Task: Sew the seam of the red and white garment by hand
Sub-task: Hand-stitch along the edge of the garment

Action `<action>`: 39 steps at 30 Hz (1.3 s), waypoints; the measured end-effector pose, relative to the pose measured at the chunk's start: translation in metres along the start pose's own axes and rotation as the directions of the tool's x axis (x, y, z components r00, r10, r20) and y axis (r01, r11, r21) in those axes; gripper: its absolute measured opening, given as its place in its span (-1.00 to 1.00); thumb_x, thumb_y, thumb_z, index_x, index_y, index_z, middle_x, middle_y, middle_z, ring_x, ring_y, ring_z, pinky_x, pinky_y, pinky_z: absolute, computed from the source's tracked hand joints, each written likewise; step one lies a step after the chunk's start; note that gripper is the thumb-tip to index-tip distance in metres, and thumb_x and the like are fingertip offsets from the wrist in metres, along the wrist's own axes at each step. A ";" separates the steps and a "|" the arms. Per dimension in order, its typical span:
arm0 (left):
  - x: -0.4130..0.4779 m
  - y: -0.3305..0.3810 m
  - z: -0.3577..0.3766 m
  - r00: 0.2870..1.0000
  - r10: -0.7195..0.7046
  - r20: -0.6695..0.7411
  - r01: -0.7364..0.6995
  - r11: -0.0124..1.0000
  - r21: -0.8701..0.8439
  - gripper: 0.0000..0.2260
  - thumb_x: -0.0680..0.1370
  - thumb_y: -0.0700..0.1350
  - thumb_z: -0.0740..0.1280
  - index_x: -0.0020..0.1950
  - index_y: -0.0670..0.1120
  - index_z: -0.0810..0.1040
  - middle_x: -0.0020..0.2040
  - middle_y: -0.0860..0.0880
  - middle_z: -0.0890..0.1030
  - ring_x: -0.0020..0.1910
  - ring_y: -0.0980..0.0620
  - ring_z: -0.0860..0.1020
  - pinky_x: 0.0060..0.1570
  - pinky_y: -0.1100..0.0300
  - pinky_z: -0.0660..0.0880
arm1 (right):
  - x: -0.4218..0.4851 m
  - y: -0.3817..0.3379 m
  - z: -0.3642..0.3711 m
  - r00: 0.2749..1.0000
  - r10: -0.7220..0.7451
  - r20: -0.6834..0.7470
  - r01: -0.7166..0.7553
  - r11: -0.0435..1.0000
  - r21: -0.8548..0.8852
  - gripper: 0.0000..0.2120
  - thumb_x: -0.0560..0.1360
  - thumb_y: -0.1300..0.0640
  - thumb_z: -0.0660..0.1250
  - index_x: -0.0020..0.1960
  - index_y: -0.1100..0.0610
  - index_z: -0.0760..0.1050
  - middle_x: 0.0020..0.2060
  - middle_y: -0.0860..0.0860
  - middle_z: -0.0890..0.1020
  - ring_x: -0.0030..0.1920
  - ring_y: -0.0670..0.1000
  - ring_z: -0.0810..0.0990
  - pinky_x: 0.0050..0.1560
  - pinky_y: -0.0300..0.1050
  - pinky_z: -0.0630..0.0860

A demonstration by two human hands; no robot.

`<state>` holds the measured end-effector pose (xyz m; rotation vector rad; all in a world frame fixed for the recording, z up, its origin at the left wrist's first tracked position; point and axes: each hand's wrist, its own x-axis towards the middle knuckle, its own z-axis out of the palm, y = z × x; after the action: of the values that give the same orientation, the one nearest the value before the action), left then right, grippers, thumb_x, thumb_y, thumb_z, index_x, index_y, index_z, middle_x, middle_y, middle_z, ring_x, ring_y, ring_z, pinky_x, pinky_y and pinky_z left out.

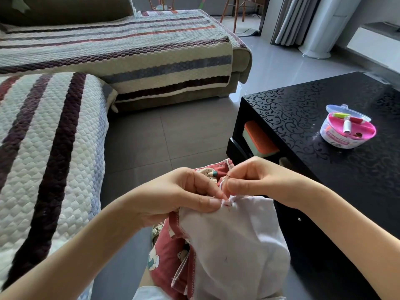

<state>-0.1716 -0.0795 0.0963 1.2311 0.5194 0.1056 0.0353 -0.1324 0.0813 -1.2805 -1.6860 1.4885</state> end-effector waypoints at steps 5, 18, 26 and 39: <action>0.000 0.000 0.001 1.000 0.000 0.017 0.000 1.000 0.009 -0.83 0.41 -0.33 0.35 -0.20 -0.12 0.71 -0.30 -0.02 0.64 -0.33 0.17 0.59 -0.29 0.37 0.50 | 0.001 -0.005 -0.002 0.999 -0.044 -0.002 0.044 0.993 0.105 -0.86 0.39 0.05 0.48 -0.28 0.09 0.63 -0.31 0.12 0.57 -0.26 -0.02 0.51 -0.21 -0.23 0.40; -0.003 0.000 -0.002 1.000 -0.019 0.011 0.019 0.999 0.036 -0.85 0.39 -0.32 0.37 -0.25 -0.11 0.69 -0.35 -0.01 0.62 -0.38 0.17 0.56 -0.33 0.39 0.48 | 0.020 -0.004 -0.010 0.996 -0.049 -0.076 0.050 0.999 0.011 -0.80 0.52 0.17 0.33 -0.28 0.13 0.51 -0.46 -0.17 0.50 -0.41 -0.22 0.42 -0.33 -0.43 0.32; -0.001 -0.002 0.000 0.999 -0.007 -0.032 0.006 0.999 -0.037 -0.95 0.40 -0.27 0.42 -0.25 -0.18 0.67 -0.39 -0.02 0.60 -0.46 0.16 0.53 -0.43 0.38 0.45 | 0.023 -0.001 -0.010 0.970 -0.075 -0.231 0.067 0.997 -0.040 -0.81 0.44 0.05 0.29 -0.30 0.11 0.49 -0.47 -0.08 0.37 -0.45 -0.16 0.26 -0.41 -0.38 0.22; -0.001 -0.006 0.009 0.995 -0.074 -0.068 0.071 0.997 -0.040 -0.76 0.42 -0.12 0.35 -0.47 -0.05 0.56 -0.57 0.09 0.44 -0.66 0.25 0.33 -0.63 0.44 0.25 | 0.040 0.033 -0.017 0.839 -0.277 -0.469 -0.017 0.847 -0.531 -0.80 0.53 0.07 0.35 -0.27 0.00 0.46 -0.45 -0.08 0.49 -0.42 -0.11 0.39 -0.29 -0.03 0.41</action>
<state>-0.1698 -0.0894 0.0928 1.1740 0.6200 0.0966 0.0436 -0.0916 0.0466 -1.6155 -1.7815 0.5005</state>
